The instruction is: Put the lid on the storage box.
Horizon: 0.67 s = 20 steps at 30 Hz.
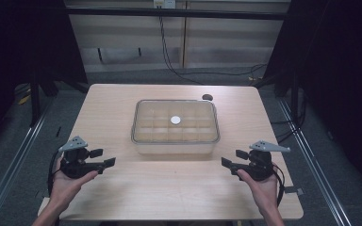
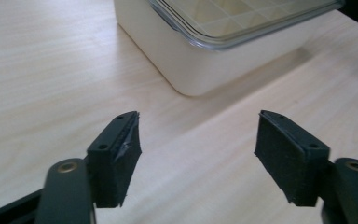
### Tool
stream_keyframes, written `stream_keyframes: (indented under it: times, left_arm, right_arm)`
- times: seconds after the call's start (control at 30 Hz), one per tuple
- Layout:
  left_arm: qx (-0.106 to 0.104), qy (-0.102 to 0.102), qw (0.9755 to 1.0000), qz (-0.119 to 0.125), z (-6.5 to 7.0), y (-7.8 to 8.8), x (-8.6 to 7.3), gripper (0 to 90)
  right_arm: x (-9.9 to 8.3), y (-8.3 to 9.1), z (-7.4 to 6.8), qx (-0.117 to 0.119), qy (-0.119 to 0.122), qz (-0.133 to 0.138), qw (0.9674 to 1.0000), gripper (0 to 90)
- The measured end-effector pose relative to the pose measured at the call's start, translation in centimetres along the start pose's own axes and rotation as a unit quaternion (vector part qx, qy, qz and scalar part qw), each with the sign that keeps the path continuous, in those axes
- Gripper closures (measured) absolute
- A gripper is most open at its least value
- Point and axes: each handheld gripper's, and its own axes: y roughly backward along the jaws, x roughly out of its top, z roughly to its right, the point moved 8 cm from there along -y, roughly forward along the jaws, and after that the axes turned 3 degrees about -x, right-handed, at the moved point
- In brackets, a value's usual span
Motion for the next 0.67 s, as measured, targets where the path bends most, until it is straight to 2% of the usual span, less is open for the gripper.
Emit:
stream_keyframes:
  times: [0.07,0.1,0.17,0.23,0.3,0.43,0.53,0.6,0.67]
  left_arm:
    - [0.003,-0.008,1.0000,-0.003,0.7,0.4,-0.7,30.6]
    - [-0.002,-0.004,1.0000,-0.003,1.0,0.6,-1.0,30.5]
    - [0.006,-0.002,1.0000,-0.005,1.3,0.8,-1.8,31.0]
    - [0.005,0.006,0.9999,-0.011,1.6,0.9,-2.7,30.9]
    - [0.010,0.000,0.9997,-0.021,1.9,1.1,-3.4,30.6]
    - [0.006,-0.004,0.9993,-0.036,2.6,0.8,-5.0,29.2]
    - [0.001,0.001,0.9989,-0.047,3.0,0.4,-6.6,29.0]
    - [-0.002,0.001,0.9987,-0.050,3.2,0.4,-6.8,29.0]
    - [-0.004,0.007,0.9986,-0.053,3.0,0.3,-6.9,28.7]
  right_arm:
    - [-0.5,0.4,-0.2,0.000,-0.001,-0.002,1.0000,26.1]
    - [-0.8,0.6,-0.3,-0.001,0.003,-0.005,1.0000,26.0]
    - [-1.3,1.0,-0.5,-0.004,0.003,-0.006,1.0000,25.9]
    - [-2.0,1.4,-0.7,-0.004,0.005,-0.008,0.9999,25.8]
    - [-2.5,1.9,-0.8,-0.011,0.008,-0.006,0.9999,25.7]
    - [-3.8,2.7,-0.9,-0.016,0.007,-0.002,0.9998,25.2]
    - [-4.8,2.9,-0.9,-0.008,0.004,-0.002,1.0000,23.9]
    - [-5.4,2.8,-0.7,-0.007,-0.001,0.002,1.0000,22.7]
    - [-6.0,2.4,-0.5,-0.006,-0.005,-0.010,0.9999,22.0]
